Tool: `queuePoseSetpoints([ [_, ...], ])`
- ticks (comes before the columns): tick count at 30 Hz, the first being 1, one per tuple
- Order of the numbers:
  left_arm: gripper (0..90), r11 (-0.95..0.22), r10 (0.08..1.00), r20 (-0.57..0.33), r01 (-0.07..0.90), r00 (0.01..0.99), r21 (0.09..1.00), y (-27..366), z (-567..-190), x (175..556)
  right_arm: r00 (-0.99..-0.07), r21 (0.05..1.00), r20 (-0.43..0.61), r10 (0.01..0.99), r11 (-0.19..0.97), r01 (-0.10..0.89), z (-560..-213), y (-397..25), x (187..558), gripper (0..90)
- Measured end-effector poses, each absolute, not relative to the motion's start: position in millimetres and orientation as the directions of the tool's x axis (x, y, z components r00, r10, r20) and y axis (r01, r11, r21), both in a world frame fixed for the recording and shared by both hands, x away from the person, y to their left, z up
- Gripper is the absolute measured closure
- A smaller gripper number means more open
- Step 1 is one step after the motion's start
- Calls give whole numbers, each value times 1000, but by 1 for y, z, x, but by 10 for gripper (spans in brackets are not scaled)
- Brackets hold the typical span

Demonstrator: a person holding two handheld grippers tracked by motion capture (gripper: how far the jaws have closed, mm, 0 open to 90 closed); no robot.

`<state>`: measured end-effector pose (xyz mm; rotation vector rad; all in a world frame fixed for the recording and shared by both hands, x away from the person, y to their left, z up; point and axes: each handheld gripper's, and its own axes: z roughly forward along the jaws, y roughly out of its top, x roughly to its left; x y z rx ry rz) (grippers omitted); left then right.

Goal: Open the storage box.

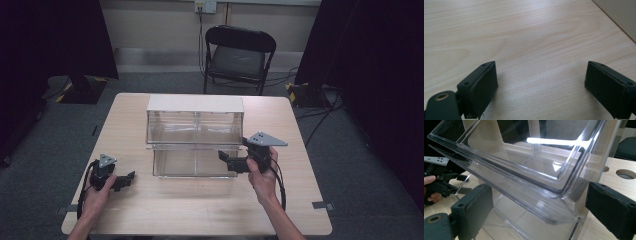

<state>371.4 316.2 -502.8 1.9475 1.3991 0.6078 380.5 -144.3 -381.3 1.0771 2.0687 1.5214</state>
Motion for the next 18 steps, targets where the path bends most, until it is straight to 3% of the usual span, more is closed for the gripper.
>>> queuePoseSetpoints([
  [18, 106, -214, 947, -4, 643, 321, 736, 316, -503, 371, -650, 917, 165, 742, 127, 378, -382, -145, 382, 68],
])
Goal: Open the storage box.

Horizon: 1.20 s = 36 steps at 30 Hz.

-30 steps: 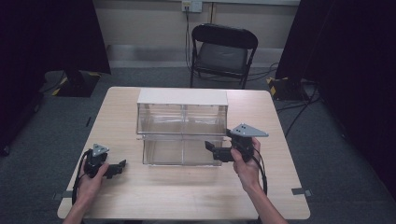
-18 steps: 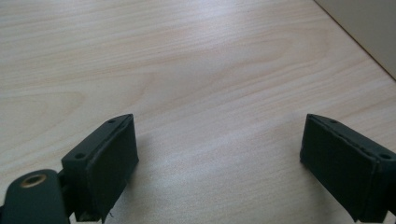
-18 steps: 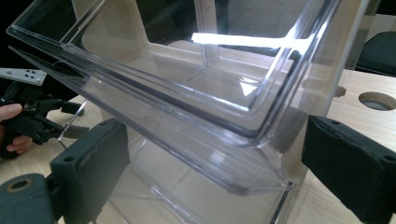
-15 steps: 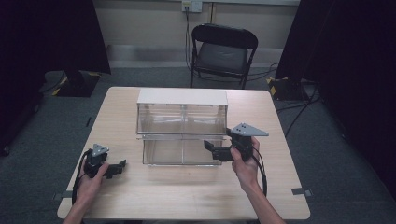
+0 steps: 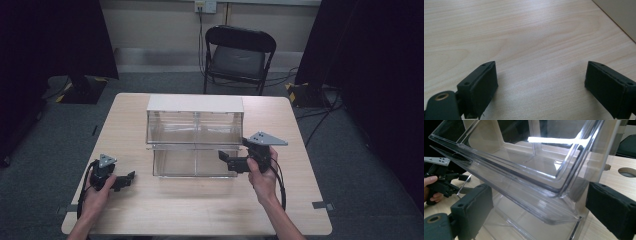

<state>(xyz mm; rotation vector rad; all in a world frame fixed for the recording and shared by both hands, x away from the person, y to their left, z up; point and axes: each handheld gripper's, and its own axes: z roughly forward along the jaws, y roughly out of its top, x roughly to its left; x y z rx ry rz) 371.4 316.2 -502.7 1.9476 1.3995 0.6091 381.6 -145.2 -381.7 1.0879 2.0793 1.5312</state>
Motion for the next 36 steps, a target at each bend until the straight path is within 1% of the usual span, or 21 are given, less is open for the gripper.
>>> queuePoseSetpoints([
  [36, 106, -213, 948, -4, 643, 319, 736, 316, -503, 371, -656, 913, 174, 734, 130, 388, -381, -147, 382, 77],
])
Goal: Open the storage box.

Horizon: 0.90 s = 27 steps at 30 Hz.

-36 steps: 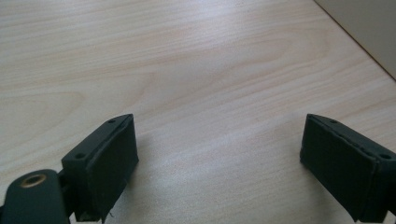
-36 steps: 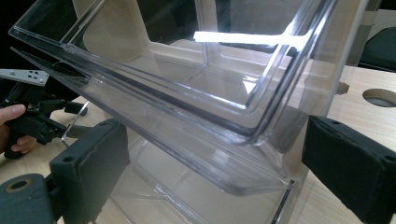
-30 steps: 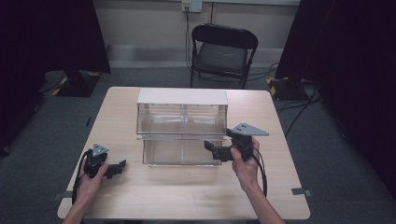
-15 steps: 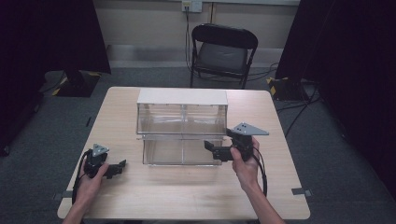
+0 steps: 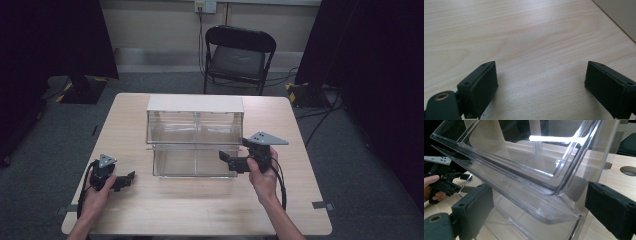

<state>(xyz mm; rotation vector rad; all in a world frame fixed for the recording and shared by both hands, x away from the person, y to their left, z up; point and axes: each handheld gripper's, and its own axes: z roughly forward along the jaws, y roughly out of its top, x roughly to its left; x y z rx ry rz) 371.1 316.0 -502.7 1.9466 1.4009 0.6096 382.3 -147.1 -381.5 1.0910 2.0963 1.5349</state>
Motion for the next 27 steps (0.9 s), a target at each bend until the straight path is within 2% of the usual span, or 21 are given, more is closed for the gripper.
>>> queuePoseSetpoints([
  [27, 106, -215, 947, -4, 643, 321, 735, 316, -503, 371, -655, 910, 176, 735, 132, 392, -381, -147, 382, 80],
])
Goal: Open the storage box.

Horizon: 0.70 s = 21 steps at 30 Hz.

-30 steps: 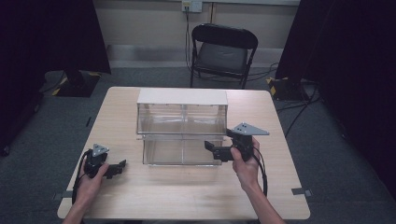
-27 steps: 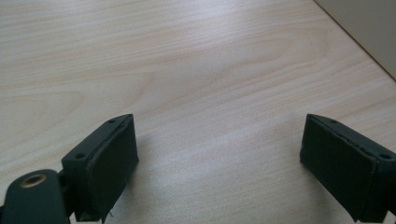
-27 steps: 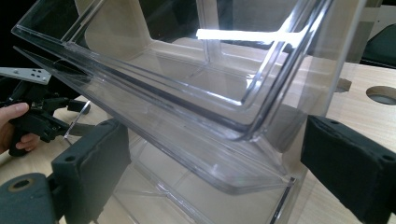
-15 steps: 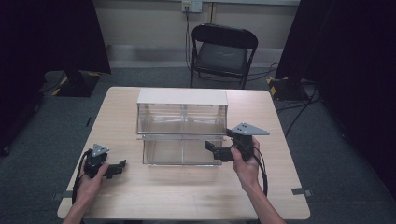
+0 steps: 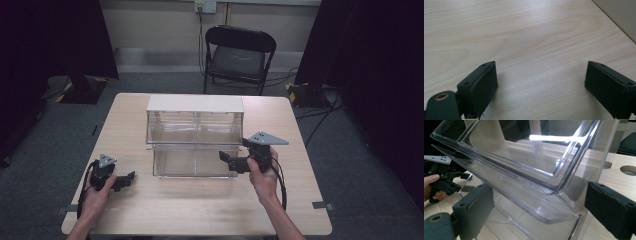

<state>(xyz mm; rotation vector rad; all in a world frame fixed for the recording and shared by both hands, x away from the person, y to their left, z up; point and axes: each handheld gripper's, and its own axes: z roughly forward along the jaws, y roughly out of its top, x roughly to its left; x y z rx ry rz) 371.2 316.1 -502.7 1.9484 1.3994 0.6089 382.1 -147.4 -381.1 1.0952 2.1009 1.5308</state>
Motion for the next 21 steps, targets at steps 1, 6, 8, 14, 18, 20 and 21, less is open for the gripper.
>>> queuePoseSetpoints([
  [1, 105, -215, 947, -4, 643, 321, 735, 316, -503, 371, -656, 910, 175, 734, 133, 392, -381, -147, 382, 80],
  [6, 105, -214, 947, -4, 643, 321, 735, 316, -503, 371, -659, 910, 176, 732, 133, 392, -381, -148, 383, 80],
  [8, 106, -214, 947, -4, 643, 321, 735, 316, -503, 371, -658, 910, 177, 732, 133, 392, -381, -148, 383, 80],
  [14, 106, -215, 947, -4, 643, 321, 735, 316, -503, 371, -658, 910, 177, 732, 134, 393, -381, -148, 383, 80],
  [18, 105, -214, 947, -5, 643, 320, 735, 316, -503, 371, -658, 909, 178, 732, 133, 394, -381, -148, 382, 86],
  [20, 105, -214, 947, -5, 643, 321, 736, 316, -503, 371, -658, 909, 179, 732, 133, 395, -381, -148, 382, 87],
  [21, 105, -214, 947, -5, 643, 321, 735, 316, -503, 371, -658, 909, 179, 731, 134, 395, -381, -148, 382, 87],
])
